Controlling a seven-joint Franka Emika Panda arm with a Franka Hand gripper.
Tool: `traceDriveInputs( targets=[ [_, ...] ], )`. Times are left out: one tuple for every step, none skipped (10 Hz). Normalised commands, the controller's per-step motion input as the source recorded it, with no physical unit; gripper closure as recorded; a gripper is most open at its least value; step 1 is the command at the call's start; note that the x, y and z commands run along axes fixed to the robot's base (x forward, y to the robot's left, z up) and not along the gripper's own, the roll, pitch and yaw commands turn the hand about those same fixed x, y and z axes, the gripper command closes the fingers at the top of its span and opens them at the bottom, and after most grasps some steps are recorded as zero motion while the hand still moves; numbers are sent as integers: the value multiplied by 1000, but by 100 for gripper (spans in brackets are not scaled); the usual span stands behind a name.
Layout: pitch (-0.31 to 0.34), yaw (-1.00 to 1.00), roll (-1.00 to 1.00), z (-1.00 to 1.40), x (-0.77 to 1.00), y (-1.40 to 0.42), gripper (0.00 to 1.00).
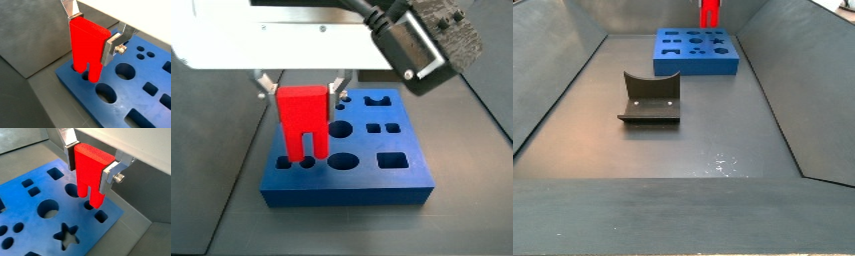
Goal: Pick up the square-circle object. Move up. Move to above the board. Insert the square-circle object.
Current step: Insert the square-circle object.
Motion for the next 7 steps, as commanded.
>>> traceDriveInputs(
  targets=[
    [-63, 111, 120, -40, -69, -191, 100],
    [-50, 37, 44, 0, -71, -69, 100],
    [-27, 0, 14, 0, -43, -20, 100],
    [0, -11, 0, 0, -3, 0, 100],
    [-16, -11, -49, 0, -66, 94, 100],
    [-26, -14, -56, 0, -83, 89, 100],
    [-27, -11, -26, 0, -91, 37, 100]
  ],
)
